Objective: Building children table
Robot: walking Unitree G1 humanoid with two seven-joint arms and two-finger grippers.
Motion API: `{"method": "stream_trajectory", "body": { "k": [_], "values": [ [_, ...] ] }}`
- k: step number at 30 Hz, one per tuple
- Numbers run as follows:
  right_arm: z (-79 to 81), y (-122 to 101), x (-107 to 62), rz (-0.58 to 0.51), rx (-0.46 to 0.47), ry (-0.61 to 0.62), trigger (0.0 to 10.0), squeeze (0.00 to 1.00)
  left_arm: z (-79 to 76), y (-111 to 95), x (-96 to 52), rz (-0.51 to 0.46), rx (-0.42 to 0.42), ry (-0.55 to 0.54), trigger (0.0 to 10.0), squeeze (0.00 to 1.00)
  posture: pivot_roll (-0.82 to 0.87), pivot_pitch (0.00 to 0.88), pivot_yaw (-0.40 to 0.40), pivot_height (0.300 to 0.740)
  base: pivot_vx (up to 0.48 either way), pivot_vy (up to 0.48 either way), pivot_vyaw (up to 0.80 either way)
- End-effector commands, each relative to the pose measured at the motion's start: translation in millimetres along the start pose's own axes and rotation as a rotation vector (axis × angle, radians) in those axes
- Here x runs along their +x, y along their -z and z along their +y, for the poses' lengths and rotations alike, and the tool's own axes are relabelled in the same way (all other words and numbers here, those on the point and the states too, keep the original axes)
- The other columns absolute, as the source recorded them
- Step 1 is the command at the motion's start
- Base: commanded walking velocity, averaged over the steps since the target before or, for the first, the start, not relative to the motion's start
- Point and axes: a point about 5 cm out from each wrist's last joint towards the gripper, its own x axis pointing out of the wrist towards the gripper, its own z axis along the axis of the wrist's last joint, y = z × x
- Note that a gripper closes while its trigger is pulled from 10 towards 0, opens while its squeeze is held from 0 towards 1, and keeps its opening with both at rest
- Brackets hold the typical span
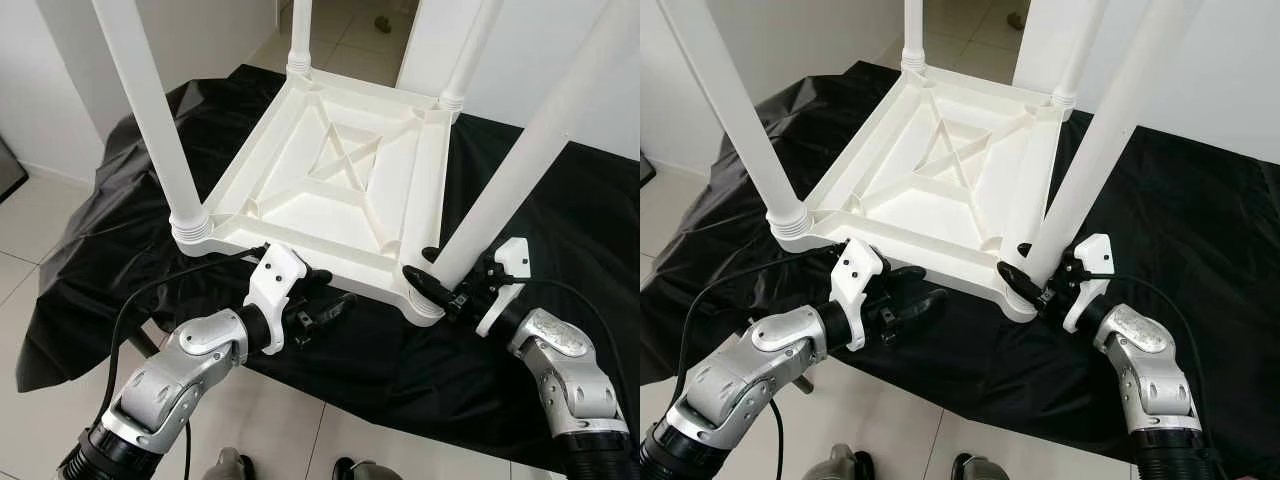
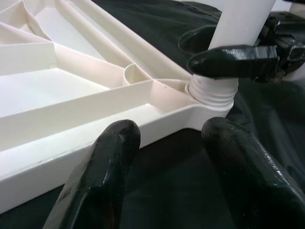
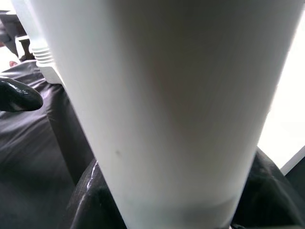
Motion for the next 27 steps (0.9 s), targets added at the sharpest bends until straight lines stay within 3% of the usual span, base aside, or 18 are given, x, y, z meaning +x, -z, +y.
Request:
{"method": "stream_trajectory", "body": {
  "k": [1,2,3,5,6,7,12,18,24,27],
  "values": [
    [4.0,4,-1.1,0.008,0.016,0.005,0.0,0.0,-6.8,-1,0.0,-0.002,0.0,0.079,10.0,0.0,0.03,0.138,-0.034,0.74,0.0,0.0,0.0],
    [4.4,4,-1.1,0.007,0.019,0.009,0.0,0.0,-6.9,-1,-0.1,-0.002,0.0,0.08,10.0,0.0,0.03,0.138,-0.034,0.74,0.0,0.0,0.0],
    [5.3,5,-1.1,0.015,0.023,0.033,1.5,0.0,-6.9,-1,0.1,-0.002,-0.001,0.079,10.0,0.0,0.03,0.139,-0.034,0.74,0.0,0.0,0.0],
    [5.7,6,-1.1,0.02,0.026,0.049,1.5,0.0,-6.9,-1,0.2,-0.003,-0.001,0.079,10.0,0.0,0.03,0.139,-0.034,0.74,0.0,0.0,0.0],
    [4.0,7,-0.3,0.024,0.034,0.108,10.0,0.0,-7.1,-1,0.2,-0.002,-0.003,0.08,10.0,0.0,0.03,0.141,-0.036,0.74,0.0,0.0,0.0],
    [4.0,7,-0.3,0.024,0.034,0.108,10.0,0.0,-7.1,-1,0.2,-0.002,-0.003,0.08,10.0,0.0,0.03,0.141,-0.036,0.74,0.0,0.0,0.0],
    [-4.4,16,2.3,0.093,0.034,0.347,10.0,0.0,-7.8,-1,0.8,-0.003,-0.007,0.083,10.0,0.0,0.03,0.14,-0.035,0.74,0.0,0.0,0.0],
    [-2.2,17,4.1,0.109,0.067,0.467,10.0,0.0,-7.9,0,0.7,-0.001,-0.006,0.089,10.0,0.0,0.02,0.139,-0.036,0.74,0.0,0.0,0.0],
    [3.8,18,4.0,0.112,0.067,0.749,10.0,0.0,-7.9,0,1.2,0.002,-0.002,0.094,10.0,0.0,0.02,0.131,-0.038,0.74,0.0,0.0,0.0],
    [6.4,18,5.0,0.112,0.054,0.772,10.0,0.0,-8.1,0,1.4,0.002,-0.002,0.095,10.0,0.0,0.02,0.131,-0.038,0.74,0.0,0.0,0.0]
  ]
}}
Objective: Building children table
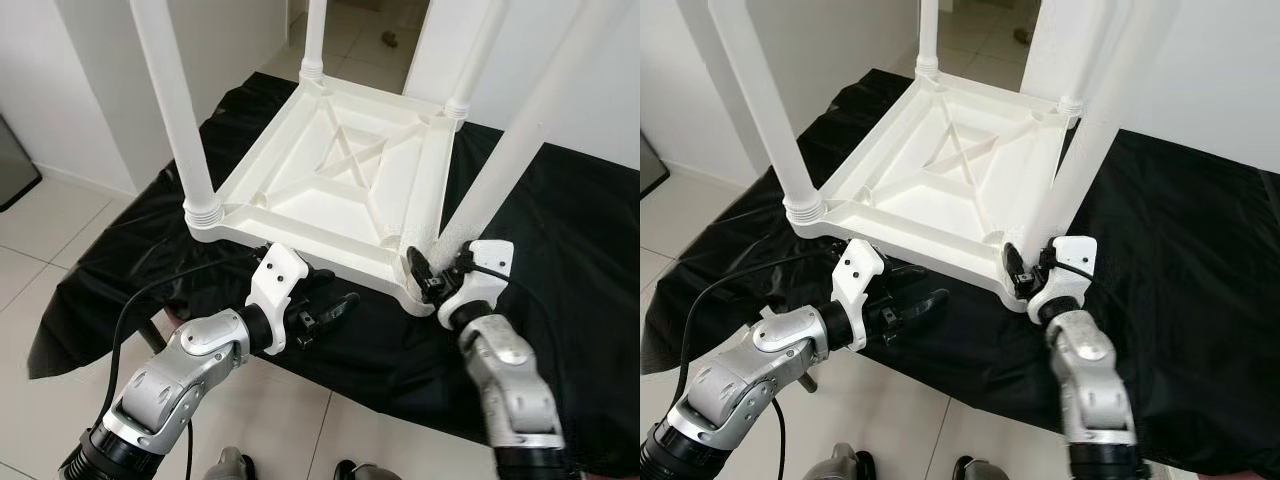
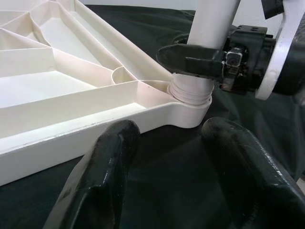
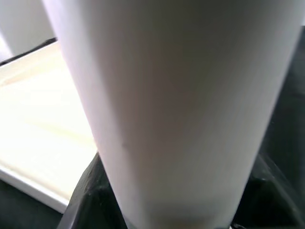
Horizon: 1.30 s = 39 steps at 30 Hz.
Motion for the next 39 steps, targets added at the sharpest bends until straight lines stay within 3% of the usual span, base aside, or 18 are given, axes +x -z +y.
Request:
{"method": "stream_trajectory", "body": {
  "k": [1,2,3,5,8,12,13,14,21,23,25,27,28,29,30,31,32,39],
  "values": [
    [-17.5,13,-8.4,0.07,-0.065,0.177,10.0,0.0,-7.2,0,0.7,0.007,0.001,0.092,10.0,0.0,0.02,0.127,-0.039,0.74,0.0,0.0,0.0],
    [-17.5,13,-8.4,0.07,-0.065,0.177,10.0,0.0,-7.2,0,0.7,0.007,0.001,0.092,10.0,0.0,0.02,0.127,-0.039,0.74,0.0,0.0,0.0],
    [-11.2,15,-14.8,0.066,-0.081,0.307,10.0,0.0,-8.4,1,1.6,0.005,-0.002,0.098,10.0,0.0,0.02,0.124,-0.043,0.74,0.0,0.0,0.0],
    [-6.8,17,-16.9,0.072,-0.064,0.337,10.0,0.0,-8.7,1,1.8,0.005,0.0,0.099,10.0,0.0,0.02,0.124,-0.043,0.74,0.0,0.0,0.0],
    [2.7,16,-17.1,0.068,-0.028,0.309,10.0,0.0,-8.5,1,1.3,0.007,0.001,0.1,10.0,0.0,0.02,0.117,-0.041,0.74,0.0,0.0,0.0],
    [-2.3,14,-16.1,0.064,-0.03,0.332,10.0,0.0,-9.0,1,1.1,0.01,0.002,0.105,10.0,0.0,0.03,0.113,-0.044,0.74,0.0,0.0,0.0],
    [-2.7,13,-16.3,0.062,-0.031,0.334,10.0,0.34,-9.0,1,1.2,0.01,0.003,0.106,10.0,0.0,0.03,0.113,-0.046,0.74,0.0,0.0,0.0],
    [-3.1,13,-16.6,0.056,-0.026,0.332,10.0,1.0,-8.8,1,1.1,0.01,0.003,0.107,10.0,0.0,0.03,0.113,-0.046,0.74,0.0,0.0,0.0],
    [-3.9,5,-17.3,-0.012,-0.018,0.289,10.0,1.0,-9.4,1,0.9,0.009,0.004,0.105,10.0,0.0,0.03,0.11,-0.051,0.74,0.0,0.0,0.0],
    [-7.1,-4,-17.8,-0.085,0.009,0.199,10.0,1.0,-10.5,2,0.5,0.008,0.001,0.104,10.0,0.0,0.03,0.113,-0.051,0.74,0.0,0.0,0.0],
    [-7.8,-4,-17.8,-0.085,0.015,0.186,10.0,1.0,-10.5,2,0.4,0.008,0.0,0.103,10.0,0.0,0.03,0.113,-0.051,0.74,0.0,0.0,0.0],
    [-7.1,-2,-16.8,-0.052,0.053,0.084,10.0,1.0,-10.8,2,-0.1,0.009,0.0,0.101,10.0,0.0,0.03,0.115,-0.051,0.74,0.0,0.0,0.0],
    [-7.5,-2,-16.8,-0.05,0.06,0.039,10.0,0.61,-10.9,2,-0.3,0.01,0.0,0.101,10.0,0.0,0.03,0.115,-0.052,0.74,0.0,0.0,0.0],
    [-9.0,-2,-17.0,-0.044,0.051,-0.024,10.0,0.0,-10.8,2,-0.5,0.01,0.0,0.101,10.0,0.0,0.03,0.119,-0.051,0.74,0.0,0.0,0.0],
    [-9.0,-2,-17.0,-0.044,0.051,-0.024,10.0,0.0,-10.8,2,-0.5,0.01,0.0,0.101,10.0,0.0,0.03,0.119,-0.051,0.74,0.0,0.0,0.0],
    [-8.1,0,-19.6,-0.011,0.059,-0.213,10.0,0.0,-10.3,2,-1.0,0.011,0.0,0.099,10.0,0.0,0.03,0.122,-0.05,0.74,0.0,0.0,0.0],
    [-9.7,0,-20.8,-0.008,0.026,-0.292,10.0,0.0,-9.9,2,-1.2,0.012,0.0,0.097,10.0,0.0,0.03,0.124,-0.047,0.74,0.0,0.0,0.0],
    [-15.7,-2,-24.0,0.001,-0.034,-0.515,10.0,0.0,-9.1,1,-1.2,0.012,-0.001,0.096,10.0,0.0,0.03,0.126,-0.041,0.74,0.0,0.0,0.0]
  ]
}}
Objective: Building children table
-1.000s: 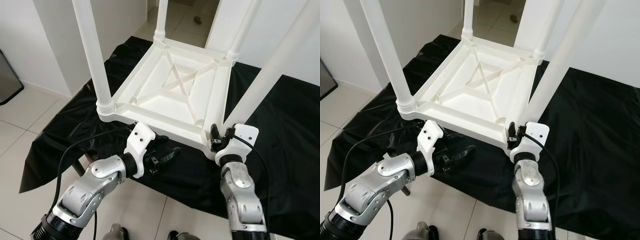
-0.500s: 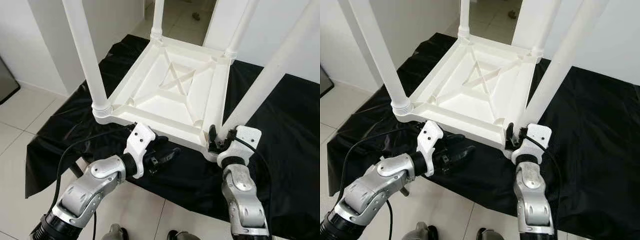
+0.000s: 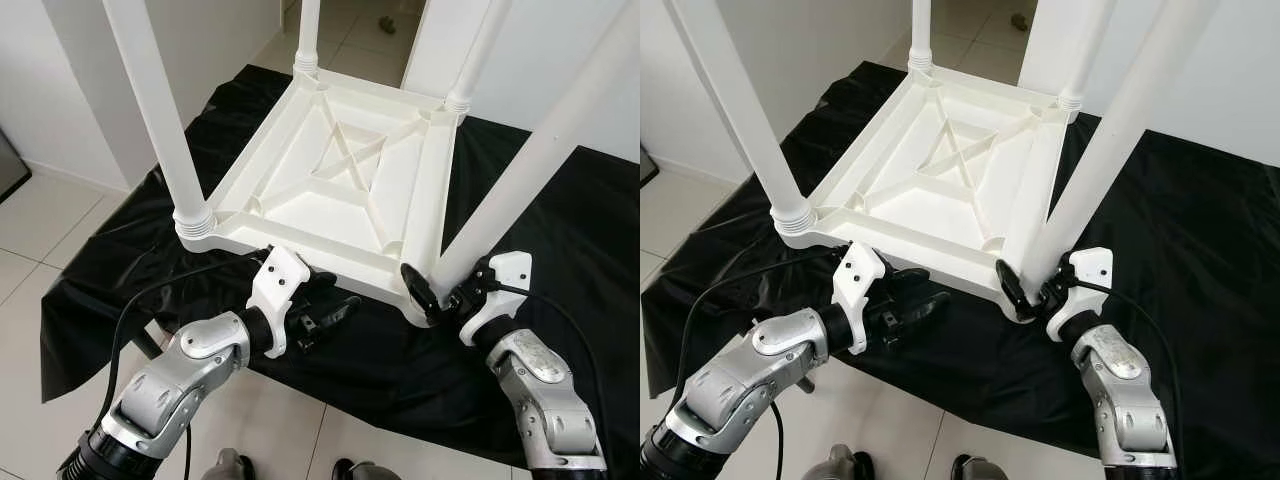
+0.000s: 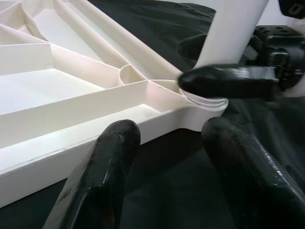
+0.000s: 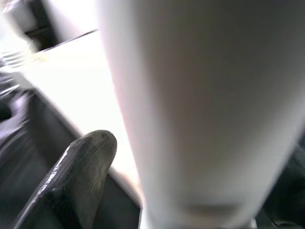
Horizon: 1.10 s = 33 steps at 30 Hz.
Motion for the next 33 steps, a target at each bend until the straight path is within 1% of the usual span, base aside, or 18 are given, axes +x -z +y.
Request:
{"method": "stream_trajectory", "body": {
  "k": [1,2,3,5,7,8,9,10,11,12,13,14,15,16,17,18,28,33],
  "values": [
    [-1.7,2,-1.4,0.005,-0.01,-0.073,10.0,0.0,-5.4,1,0.3,0.009,-0.007,0.084,10.0,0.0,0.03,0.126,-0.037,0.74,0.0,0.0,0.0],
    [-3.2,2,-1.5,0.012,-0.029,-0.105,10.0,0.0,-5.1,1,0.4,0.008,-0.007,0.084,10.0,0.0,0.03,0.126,-0.037,0.74,0.0,0.0,0.0],
    [-3.2,2,-1.5,0.012,-0.029,-0.105,10.0,0.0,-5.1,1,0.4,0.008,-0.007,0.084,10.0,0.0,0.03,0.126,-0.037,0.74,0.0,0.0,0.0],
    [-7.5,3,-1.0,0.044,-0.071,-0.177,10.0,0.0,-3.9,0,0.6,0.005,-0.004,0.08,10.0,0.0,0.04,0.126,-0.038,0.74,0.0,0.0,0.0],
    [-17.2,0,2.1,0.041,-0.084,-0.18,10.0,0.0,-2.8,-1,0.5,0.003,-0.002,0.075,10.0,0.0,0.04,0.124,-0.035,0.74,0.0,0.0,0.0],
    [-17.2,0,2.1,0.041,-0.084,-0.18,10.0,0.0,-2.8,-1,0.5,0.003,-0.002,0.075,10.0,0.0,0.04,0.124,-0.035,0.74,0.0,0.0,0.0],
    [-22.6,-4,4.0,0.032,-0.093,-0.174,10.0,0.0,-2.5,-1,0.4,0.002,-0.001,0.074,10.0,0.0,0.04,0.125,-0.036,0.74,0.0,0.0,0.0],
    [-28.0,-7,5.2,0.025,-0.099,-0.174,9.3,0.0,-2.5,-1,0.2,0.002,-0.001,0.073,10.0,0.0,0.04,0.126,-0.036,0.74,0.0,0.0,0.0],
    [-28.0,-7,5.2,0.025,-0.099,-0.174,9.3,0.0,-2.5,-1,0.2,0.002,-0.001,0.073,10.0,0.0,0.04,0.126,-0.036,0.74,0.0,0.0,0.0],
    [-32.1,-9,5.9,0.021,-0.103,-0.175,8.0,0.0,-2.4,-1,0.2,0.002,0.0,0.071,10.0,0.0,0.04,0.125,-0.037,0.74,0.0,0.0,0.0],
    [-34.9,-11,6.3,0.018,-0.105,-0.179,5.5,0.0,-2.2,-1,0.4,0.002,0.0,0.07,10.0,0.0,0.04,0.125,-0.037,0.74,0.0,0.0,0.0],
    [-34.9,-11,6.3,0.018,-0.105,-0.179,5.5,0.0,-2.2,-1,0.4,0.002,0.0,0.07,10.0,0.0,0.04,0.125,-0.037,0.74,0.0,0.0,0.0],
    [-36.8,-12,6.4,0.014,-0.103,-0.185,4.4,0.0,-1.9,-2,0.5,0.001,0.0,0.069,10.0,0.0,0.04,0.124,-0.038,0.74,0.0,0.0,0.0],
    [-36.8,-12,6.4,0.014,-0.103,-0.185,4.4,0.0,-1.9,-2,0.5,0.001,0.0,0.069,10.0,0.0,0.04,0.124,-0.038,0.74,0.0,0.0,0.0],
    [-37.5,-13,6.3,0.01,-0.101,-0.193,0.2,0.0,-1.7,-2,0.6,0.001,0.0,0.068,10.0,0.0,0.04,0.124,-0.038,0.74,0.0,0.0,0.0],
    [-37.8,-13,5.9,0.004,-0.095,-0.198,0.0,0.0,-1.5,-2,0.6,0.0,0.001,0.067,10.0,0.0,0.04,0.124,-0.038,0.74,0.0,0.0,0.0],
    [-35.8,-4,-1.1,0.034,-0.06,-0.227,0.0,0.0,-1.6,-2,1.0,0.0,0.0,0.071,10.0,0.0,0.04,0.129,-0.033,0.74,0.0,0.0,0.0],
    [-30.6,1,-7.2,0.017,-0.015,-0.174,0.0,0.0,-3.6,-1,0.8,0.001,-0.006,0.076,10.0,0.0,0.03,0.143,-0.043,0.74,0.0,0.0,0.0]
  ]
}}
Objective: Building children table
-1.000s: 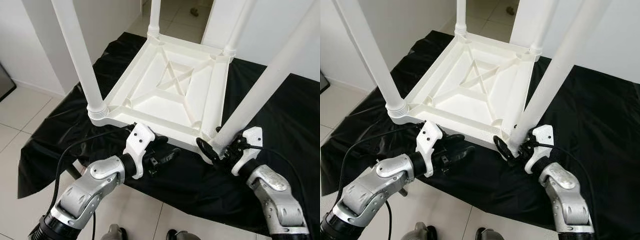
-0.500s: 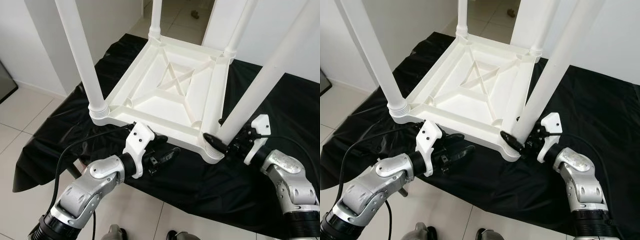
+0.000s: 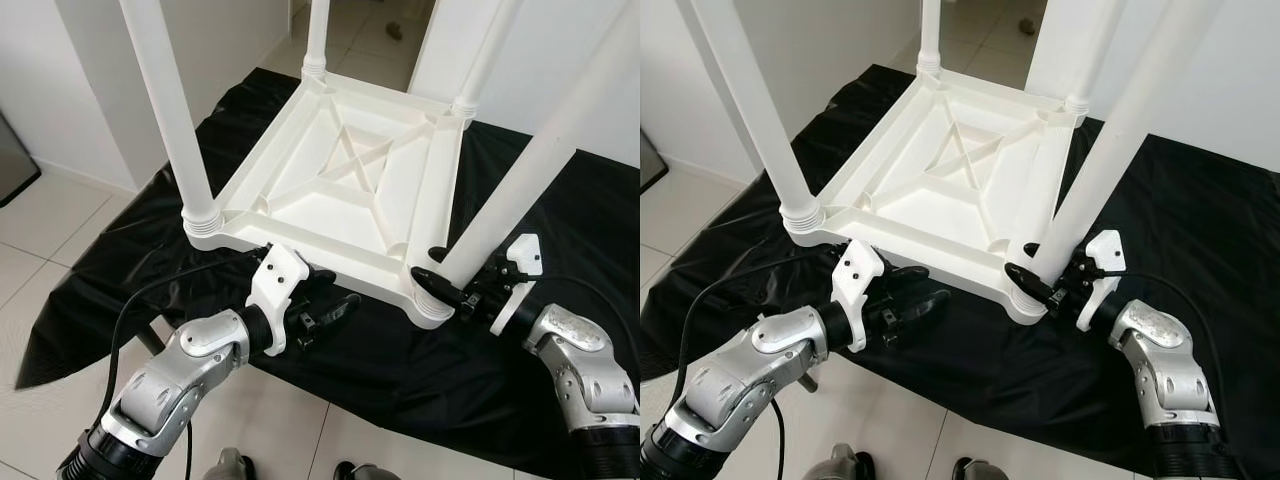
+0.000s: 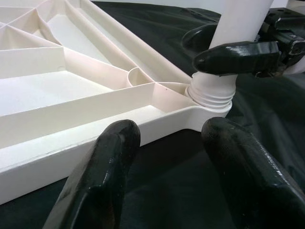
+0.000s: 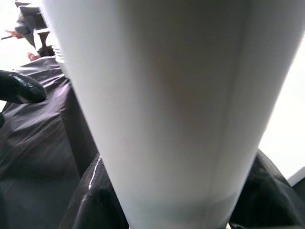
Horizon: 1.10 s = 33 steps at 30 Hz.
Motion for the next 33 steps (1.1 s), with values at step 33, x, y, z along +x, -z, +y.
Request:
{"method": "stream_trajectory", "body": {
  "k": [33],
  "values": [
    [32.1,26,-2.1,0.09,0.126,1.083,0.0,0.0,-11.4,4,1.4,0.009,-0.03,0.088,10.0,0.0,0.01,0.159,-0.059,0.74,0.0,0.0,0.0]
  ]
}}
